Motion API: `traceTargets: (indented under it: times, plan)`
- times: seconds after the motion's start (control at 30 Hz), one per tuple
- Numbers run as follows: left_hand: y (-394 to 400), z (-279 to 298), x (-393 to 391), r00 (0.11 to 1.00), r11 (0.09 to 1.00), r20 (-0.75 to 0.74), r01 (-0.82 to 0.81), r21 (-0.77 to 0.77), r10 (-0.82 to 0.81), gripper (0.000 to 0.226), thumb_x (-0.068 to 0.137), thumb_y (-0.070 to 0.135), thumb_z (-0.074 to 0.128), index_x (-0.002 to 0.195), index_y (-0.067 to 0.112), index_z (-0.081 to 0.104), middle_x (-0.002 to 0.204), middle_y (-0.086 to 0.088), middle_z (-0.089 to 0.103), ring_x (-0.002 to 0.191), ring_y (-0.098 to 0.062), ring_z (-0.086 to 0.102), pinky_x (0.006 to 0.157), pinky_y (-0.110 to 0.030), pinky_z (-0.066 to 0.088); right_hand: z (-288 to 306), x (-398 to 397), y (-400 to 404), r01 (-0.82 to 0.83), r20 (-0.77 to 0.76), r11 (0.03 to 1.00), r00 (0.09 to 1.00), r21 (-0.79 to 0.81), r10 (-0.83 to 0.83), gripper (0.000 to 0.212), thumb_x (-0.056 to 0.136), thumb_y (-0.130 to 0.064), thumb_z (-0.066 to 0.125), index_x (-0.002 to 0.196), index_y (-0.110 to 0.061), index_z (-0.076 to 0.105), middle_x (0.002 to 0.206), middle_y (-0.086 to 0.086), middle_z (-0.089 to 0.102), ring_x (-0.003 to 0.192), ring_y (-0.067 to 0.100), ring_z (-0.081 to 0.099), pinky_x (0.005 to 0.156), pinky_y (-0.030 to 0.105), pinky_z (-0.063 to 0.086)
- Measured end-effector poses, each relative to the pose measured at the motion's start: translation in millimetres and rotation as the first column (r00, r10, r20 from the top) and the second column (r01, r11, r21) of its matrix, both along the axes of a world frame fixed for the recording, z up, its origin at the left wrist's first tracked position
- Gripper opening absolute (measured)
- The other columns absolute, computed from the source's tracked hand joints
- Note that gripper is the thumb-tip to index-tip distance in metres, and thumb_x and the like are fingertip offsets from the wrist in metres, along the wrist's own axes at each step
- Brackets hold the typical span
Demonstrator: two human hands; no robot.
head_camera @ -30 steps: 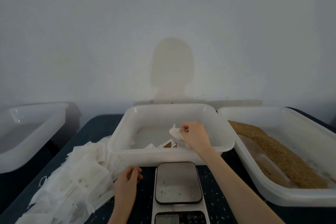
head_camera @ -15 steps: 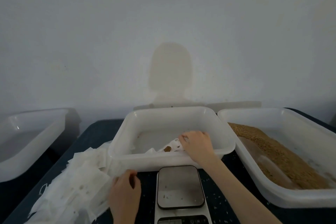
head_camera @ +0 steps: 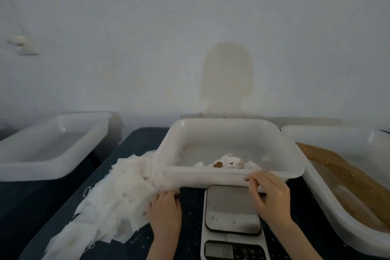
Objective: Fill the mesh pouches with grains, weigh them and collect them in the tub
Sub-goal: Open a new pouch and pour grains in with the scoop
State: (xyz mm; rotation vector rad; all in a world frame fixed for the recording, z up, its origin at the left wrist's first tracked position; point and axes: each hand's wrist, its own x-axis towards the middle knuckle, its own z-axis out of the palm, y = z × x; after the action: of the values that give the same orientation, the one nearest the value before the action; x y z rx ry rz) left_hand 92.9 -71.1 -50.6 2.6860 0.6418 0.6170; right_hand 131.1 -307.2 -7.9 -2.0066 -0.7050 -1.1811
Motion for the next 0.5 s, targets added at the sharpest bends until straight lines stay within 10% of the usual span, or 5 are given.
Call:
traceTargets:
  times: [0.2,0.33,0.5]
  plan:
    - [8,6,-2,0.932,0.976,0.293,-0.214,-0.032,0.214,0.037,0.068,-0.004,0.073,0.099,0.015,0.069,0.108,-0.009,0.065,0.099,-0.032,0.056,0.080,-0.044,0.040,-21,-3,-6,0.050,-0.117,0.996,0.991,-0.071,-0.058,0.023,0.082,-0.016,0.056,0.063,-0.012,0.066,0.058,-0.007,0.058,0.048,0.003,0.049,0.050,0.013,0.041]
    - [18,6,-4,0.936,0.948,0.161,-0.300,-0.103,0.314,0.054,0.081,-0.004,0.057,0.132,0.014,0.052,0.136,-0.010,0.052,0.127,-0.032,0.042,0.101,-0.049,0.029,-27,-3,-8,0.081,-0.227,0.995,0.970,-0.054,-0.092,0.021,0.079,0.000,0.067,0.063,-0.012,0.064,0.054,-0.007,0.055,0.044,0.007,0.047,0.050,0.018,0.040]
    - [22,5,-6,0.952,0.957,0.118,-0.273,-0.092,0.283,0.034,0.088,0.003,0.053,0.113,0.022,0.068,0.113,0.001,0.068,0.105,-0.025,0.053,0.085,-0.037,0.032,-27,-5,-7,0.053,-0.244,0.993,0.967,-0.103,-0.077,0.022,0.076,0.004,0.072,0.061,-0.011,0.065,0.053,-0.007,0.054,0.043,0.006,0.047,0.051,0.017,0.040]
